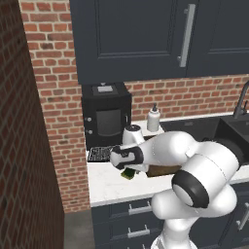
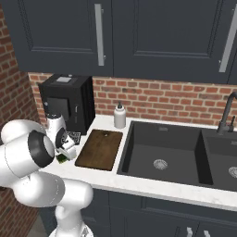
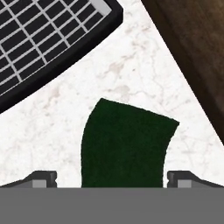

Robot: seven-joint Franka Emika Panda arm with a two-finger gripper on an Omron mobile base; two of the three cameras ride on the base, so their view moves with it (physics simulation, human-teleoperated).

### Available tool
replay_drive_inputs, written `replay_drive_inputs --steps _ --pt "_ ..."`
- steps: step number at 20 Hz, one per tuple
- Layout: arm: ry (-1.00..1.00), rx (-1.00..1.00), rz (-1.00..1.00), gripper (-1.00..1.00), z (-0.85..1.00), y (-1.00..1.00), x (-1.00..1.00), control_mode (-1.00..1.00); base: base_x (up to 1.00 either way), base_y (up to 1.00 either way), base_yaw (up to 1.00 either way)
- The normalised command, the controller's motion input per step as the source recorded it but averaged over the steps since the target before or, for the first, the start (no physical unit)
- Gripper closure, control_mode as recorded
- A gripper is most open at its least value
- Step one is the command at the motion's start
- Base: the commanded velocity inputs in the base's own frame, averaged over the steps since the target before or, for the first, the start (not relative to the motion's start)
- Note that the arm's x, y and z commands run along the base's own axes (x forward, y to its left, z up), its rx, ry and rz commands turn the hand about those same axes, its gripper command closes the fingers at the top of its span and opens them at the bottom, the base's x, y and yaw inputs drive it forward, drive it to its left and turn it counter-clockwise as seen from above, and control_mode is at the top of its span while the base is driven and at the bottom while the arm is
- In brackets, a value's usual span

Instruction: Pick up the sponge from the counter and clean the cutting board by briefly scrubbing or pressing down on the cutting board. Once finished, release the sponge.

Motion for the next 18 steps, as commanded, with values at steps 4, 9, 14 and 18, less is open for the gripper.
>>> replay_drive_inputs --steps 4,9,14,18 --pt "-0.05 0.0 0.0 -1.0 -0.01 0.0 0.0 -1.0 0.0 0.0 0.0" --pt "-0.04 0.0 0.0 -1.0 -0.15 0.0 0.0 -1.0 0.0 0.0 0.0" --pt "-0.03 0.0 0.0 -1.0 -0.21 0.0 0.0 -1.0 0.0 0.0 0.0" --pt "0.0 0.0 0.0 -1.0 -0.14 0.0 0.0 -1.0 0.0 0.0 0.0"
